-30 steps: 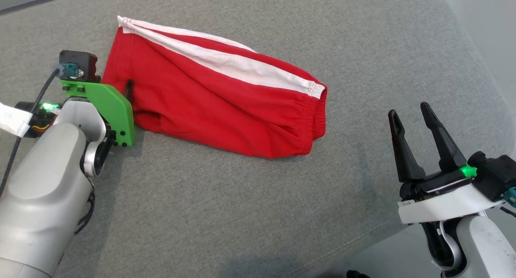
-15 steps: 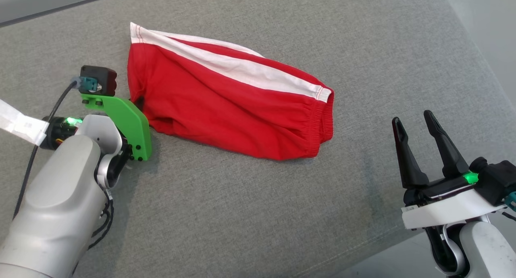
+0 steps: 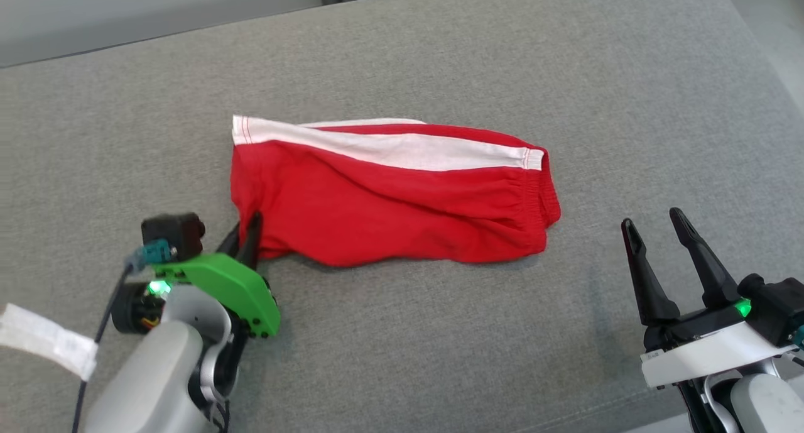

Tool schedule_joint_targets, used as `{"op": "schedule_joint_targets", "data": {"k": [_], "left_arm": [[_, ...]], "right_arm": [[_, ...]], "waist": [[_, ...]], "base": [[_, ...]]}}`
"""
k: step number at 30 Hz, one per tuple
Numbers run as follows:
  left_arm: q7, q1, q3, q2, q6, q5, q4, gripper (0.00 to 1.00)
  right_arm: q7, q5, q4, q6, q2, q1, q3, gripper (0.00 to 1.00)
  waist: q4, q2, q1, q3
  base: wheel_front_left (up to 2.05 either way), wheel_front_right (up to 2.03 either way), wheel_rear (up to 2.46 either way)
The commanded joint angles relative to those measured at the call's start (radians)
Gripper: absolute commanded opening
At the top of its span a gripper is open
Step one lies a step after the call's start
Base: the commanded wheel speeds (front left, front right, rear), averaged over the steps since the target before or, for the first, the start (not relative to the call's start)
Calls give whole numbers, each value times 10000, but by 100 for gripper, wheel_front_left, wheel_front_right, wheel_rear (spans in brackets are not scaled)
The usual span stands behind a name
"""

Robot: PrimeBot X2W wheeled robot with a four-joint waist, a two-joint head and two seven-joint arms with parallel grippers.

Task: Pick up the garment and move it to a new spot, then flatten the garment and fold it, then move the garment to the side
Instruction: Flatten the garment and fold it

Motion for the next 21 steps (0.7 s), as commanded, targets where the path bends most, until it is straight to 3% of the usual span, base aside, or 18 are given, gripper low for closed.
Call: {"op": "schedule_joint_targets", "data": {"k": [1, 9, 12, 13, 14, 15, 16, 21], "left_arm": [[-187, 491, 52, 12, 226, 8, -407, 0], [-749, 2708, 103, 146, 1440, 34, -3131, 0], [-663, 3080, 17, 176, 1554, -45, -3429, 0], [-742, 3124, 57, 76, 1548, -147, -3422, 5], [-794, 3146, 63, 22, 1491, -176, -3351, 35], [-960, 3114, 47, 71, 1477, 1, -3221, 82], [-1128, 3078, 54, 75, 1548, 119, -3081, 100], [-2384, 3344, 216, 27, 1834, 843, -2727, 100]], "right_arm": [[-29, 34, 7, 4, -61, 128, 6, 100], [-29, 95, 50, 4, -318, 285, 133, 100], [-29, 96, 90, 4, -343, 298, 259, 100], [-29, 82, 103, 3, -363, 274, 290, 100], [-29, 78, 115, 3, -365, 247, 312, 100], [-29, 96, 136, 3, -362, 216, 344, 100], [-29, 105, 143, 4, -362, 179, 374, 100], [-29, -17, 224, 3, -432, 95, 381, 100]], "waist": [[592, 0, 0, -409], [1127, 0, 0, -680], [1202, 0, 0, -658], [1206, 0, 0, -647], [1207, 0, 0, -634], [1199, 0, 0, -617], [1185, 0, 0, -594], [1051, 0, 0, -577]], "base": [[0, 0, 0], [0, 0, 0], [0, 0, 0], [0, 0, 0], [0, 0, 0], [0, 0, 0], [0, 0, 0], [0, 0, 0]]}}
